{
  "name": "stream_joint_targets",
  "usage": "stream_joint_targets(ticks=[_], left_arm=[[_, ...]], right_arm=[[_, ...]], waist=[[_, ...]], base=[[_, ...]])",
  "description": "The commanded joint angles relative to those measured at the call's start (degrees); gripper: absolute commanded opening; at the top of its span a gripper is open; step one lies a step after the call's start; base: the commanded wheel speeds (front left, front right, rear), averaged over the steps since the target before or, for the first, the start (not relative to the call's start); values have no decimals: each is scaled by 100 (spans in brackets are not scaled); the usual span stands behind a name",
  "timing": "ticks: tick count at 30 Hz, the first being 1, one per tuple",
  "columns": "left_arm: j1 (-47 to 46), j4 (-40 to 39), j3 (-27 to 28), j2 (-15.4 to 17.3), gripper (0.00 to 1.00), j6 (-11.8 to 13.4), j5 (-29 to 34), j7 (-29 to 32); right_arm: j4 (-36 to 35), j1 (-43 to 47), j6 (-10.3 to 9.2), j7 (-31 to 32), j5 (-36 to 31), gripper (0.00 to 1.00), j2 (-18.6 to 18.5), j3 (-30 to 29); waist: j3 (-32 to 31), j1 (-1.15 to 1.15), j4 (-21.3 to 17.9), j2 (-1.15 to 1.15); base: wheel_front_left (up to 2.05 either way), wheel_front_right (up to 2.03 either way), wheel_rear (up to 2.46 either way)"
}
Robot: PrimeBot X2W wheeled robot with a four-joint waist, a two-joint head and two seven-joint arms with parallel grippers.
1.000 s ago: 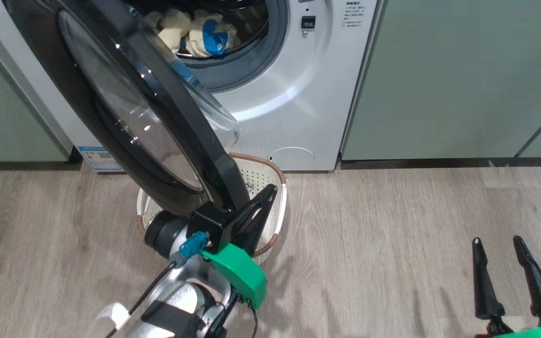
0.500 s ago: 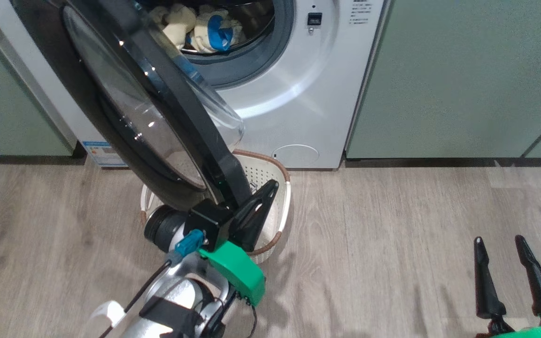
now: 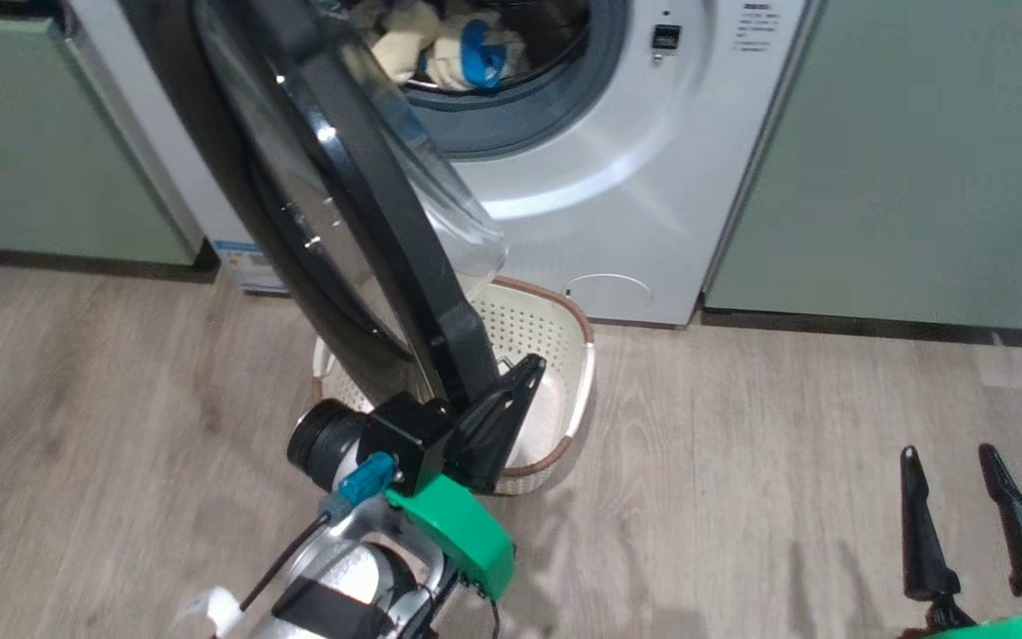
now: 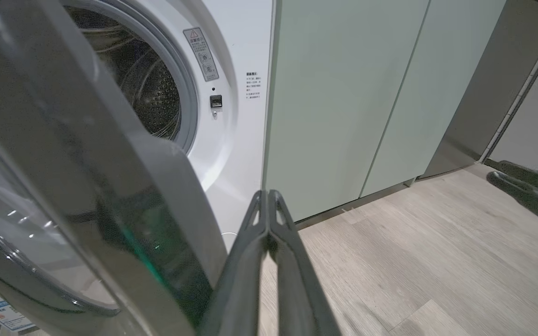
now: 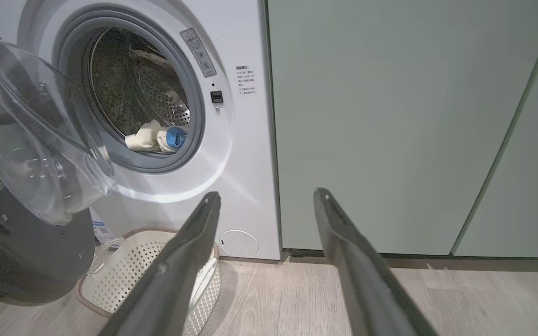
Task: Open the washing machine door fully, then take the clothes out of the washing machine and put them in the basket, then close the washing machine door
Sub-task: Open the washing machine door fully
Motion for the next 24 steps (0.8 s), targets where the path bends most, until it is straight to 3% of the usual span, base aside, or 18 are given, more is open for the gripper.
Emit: stream_joint_targets(ticks=[1,24], left_arm=[[-133,-124,386,149,0,138,-20,-16],[111,-567,228,243,0,287,74,-56]], right_arm=[[-185,-279,25,-55,-52,100,-98,89],[-129,-213,25,-55,-32,100,-121,74]], waist=[[8,0,135,0],[-85,0,1303,0]], base=[[0,0,0],[0,0,0]])
